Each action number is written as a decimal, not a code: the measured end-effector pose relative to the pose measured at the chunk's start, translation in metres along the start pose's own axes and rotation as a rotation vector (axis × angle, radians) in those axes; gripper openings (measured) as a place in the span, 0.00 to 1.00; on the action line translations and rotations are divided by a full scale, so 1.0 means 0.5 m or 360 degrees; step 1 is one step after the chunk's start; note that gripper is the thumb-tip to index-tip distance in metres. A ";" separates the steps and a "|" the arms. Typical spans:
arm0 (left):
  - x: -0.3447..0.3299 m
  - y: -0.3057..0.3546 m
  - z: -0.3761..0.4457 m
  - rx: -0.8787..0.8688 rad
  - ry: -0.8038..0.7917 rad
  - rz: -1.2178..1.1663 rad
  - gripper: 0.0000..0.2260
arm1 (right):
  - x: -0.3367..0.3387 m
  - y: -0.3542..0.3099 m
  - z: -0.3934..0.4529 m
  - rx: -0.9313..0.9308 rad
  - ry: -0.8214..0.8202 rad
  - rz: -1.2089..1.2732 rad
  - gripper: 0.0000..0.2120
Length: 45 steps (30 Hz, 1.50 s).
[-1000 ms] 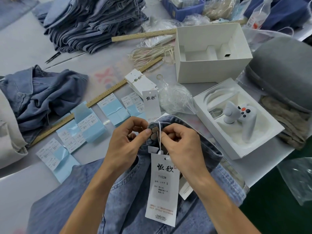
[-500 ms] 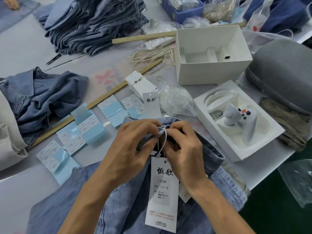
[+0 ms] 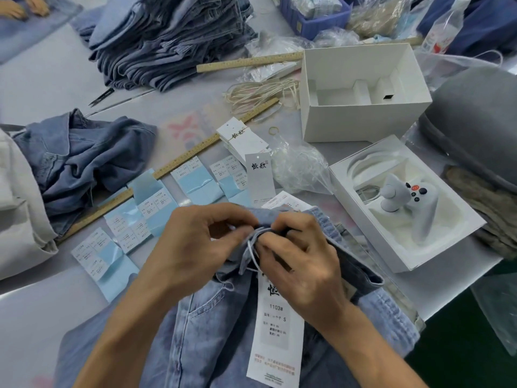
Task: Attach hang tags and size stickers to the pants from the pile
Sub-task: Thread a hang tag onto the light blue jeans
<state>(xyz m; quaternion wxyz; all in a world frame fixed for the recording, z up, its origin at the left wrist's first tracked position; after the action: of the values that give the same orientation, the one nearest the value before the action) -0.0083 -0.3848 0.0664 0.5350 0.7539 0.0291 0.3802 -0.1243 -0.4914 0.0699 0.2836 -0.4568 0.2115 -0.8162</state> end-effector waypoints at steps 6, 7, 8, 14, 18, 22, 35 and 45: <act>-0.044 -0.035 0.008 0.0172 -0.0450 -0.0119 0.10 | -0.030 0.011 -0.026 -0.0128 -0.0112 0.0026 0.05; -0.053 -0.030 0.008 0.0148 -0.0485 -0.0128 0.11 | -0.029 0.017 -0.033 -0.0154 -0.0101 0.0014 0.04; -0.060 -0.025 0.007 0.0121 -0.0499 -0.0153 0.11 | -0.027 0.021 -0.039 -0.0169 -0.0078 0.0013 0.04; -0.070 -0.038 -0.004 0.0137 -0.0546 -0.0538 0.06 | -0.014 0.020 -0.060 -0.0132 -0.0024 0.0122 0.03; -0.066 -0.042 -0.006 0.0159 -0.0491 -0.0614 0.08 | -0.012 0.018 -0.049 -0.0021 -0.0133 0.0163 0.04; -0.060 -0.050 -0.001 0.0191 -0.0305 -0.0577 0.07 | -0.009 0.007 -0.059 0.0065 -0.0183 0.0142 0.04; -0.056 -0.026 -0.016 0.0174 -0.0195 0.0190 0.07 | -0.014 -0.004 -0.086 -0.0001 -0.0185 0.0096 0.04; -0.053 0.014 -0.033 0.0073 -0.0029 0.0473 0.08 | -0.009 -0.002 -0.099 -0.0106 -0.0105 0.0166 0.04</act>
<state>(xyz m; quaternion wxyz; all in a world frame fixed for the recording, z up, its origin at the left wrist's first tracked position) -0.0394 -0.3869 0.0603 0.4558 0.7653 -0.0790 0.4476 -0.1654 -0.4836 0.0431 0.3171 -0.4812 0.2526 -0.7772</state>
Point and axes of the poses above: each hand's wrist, its own z-axis towards the middle knuckle, its own x-axis out of the back of the hand, y = z × x, the point moved 10 cm from there along z, towards the middle knuckle, and after that the axes turned 15 degrees about -y, right-handed, at the moved point
